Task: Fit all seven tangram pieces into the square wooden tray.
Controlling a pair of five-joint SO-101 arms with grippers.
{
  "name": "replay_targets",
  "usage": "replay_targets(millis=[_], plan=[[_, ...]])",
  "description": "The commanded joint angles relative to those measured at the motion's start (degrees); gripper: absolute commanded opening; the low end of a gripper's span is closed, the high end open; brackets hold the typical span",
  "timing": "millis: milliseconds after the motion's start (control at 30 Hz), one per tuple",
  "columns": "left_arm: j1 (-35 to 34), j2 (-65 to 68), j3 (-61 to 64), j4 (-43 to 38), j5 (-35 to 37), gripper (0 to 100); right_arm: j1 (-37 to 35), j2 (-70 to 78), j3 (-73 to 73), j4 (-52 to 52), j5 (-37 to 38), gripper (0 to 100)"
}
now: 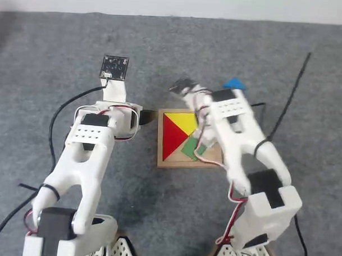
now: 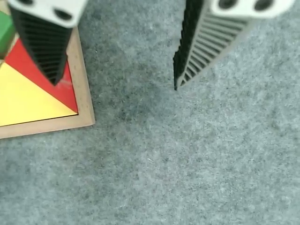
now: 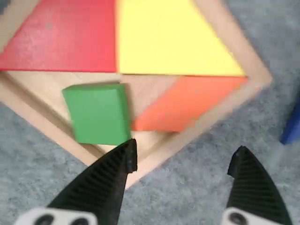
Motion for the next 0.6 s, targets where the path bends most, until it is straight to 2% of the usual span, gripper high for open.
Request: replay_targets(millis=[0, 367, 567], plan=[[-0.2, -0.4, -0.2, -1.0, 0.1, 35, 0.5, -2.1, -2.6, -0.4, -0.9, 30.3], [-0.2, -0.4, -0.2, -1.0, 0.1, 35, -0.2, 2.6, -2.9, -2.4, -1.0, 30.3], [-0.2, -0.4, -0.2, -1.0, 0.1, 35, -5.2, 6.5, -3.0, -3.8, -2.7, 30.3]])
